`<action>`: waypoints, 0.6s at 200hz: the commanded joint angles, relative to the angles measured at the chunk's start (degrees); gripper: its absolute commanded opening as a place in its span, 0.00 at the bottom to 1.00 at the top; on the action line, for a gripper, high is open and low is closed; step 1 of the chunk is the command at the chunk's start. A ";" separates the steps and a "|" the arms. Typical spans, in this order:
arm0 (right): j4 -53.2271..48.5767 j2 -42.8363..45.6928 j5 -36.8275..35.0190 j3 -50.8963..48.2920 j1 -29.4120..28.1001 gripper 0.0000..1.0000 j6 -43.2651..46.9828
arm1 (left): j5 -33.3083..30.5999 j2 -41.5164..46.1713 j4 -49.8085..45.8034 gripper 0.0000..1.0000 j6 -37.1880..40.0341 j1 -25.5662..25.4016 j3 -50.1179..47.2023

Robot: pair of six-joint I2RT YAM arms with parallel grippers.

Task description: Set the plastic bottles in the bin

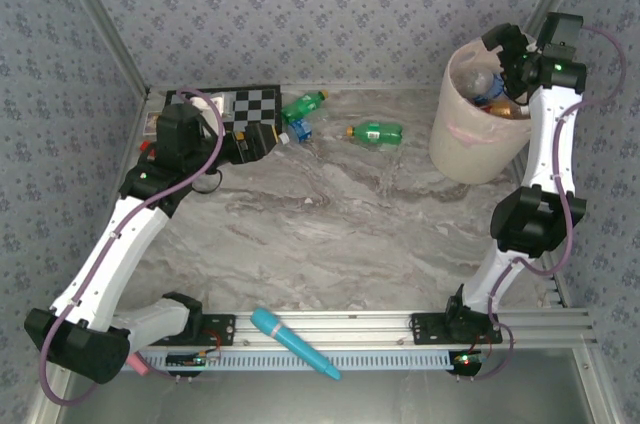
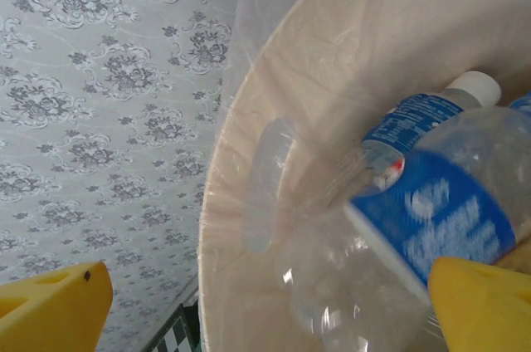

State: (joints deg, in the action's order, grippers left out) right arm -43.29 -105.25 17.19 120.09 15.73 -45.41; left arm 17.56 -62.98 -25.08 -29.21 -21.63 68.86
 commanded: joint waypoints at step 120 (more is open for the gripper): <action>-9.50 5.96 -14.51 4.71 -16.06 1.00 24.59 | 1.32 -0.42 0.54 1.00 0.08 0.40 -0.13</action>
State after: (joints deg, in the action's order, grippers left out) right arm -49.71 -99.72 7.92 123.28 4.71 -29.54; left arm 17.61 -63.18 -25.08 -29.21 -21.63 68.84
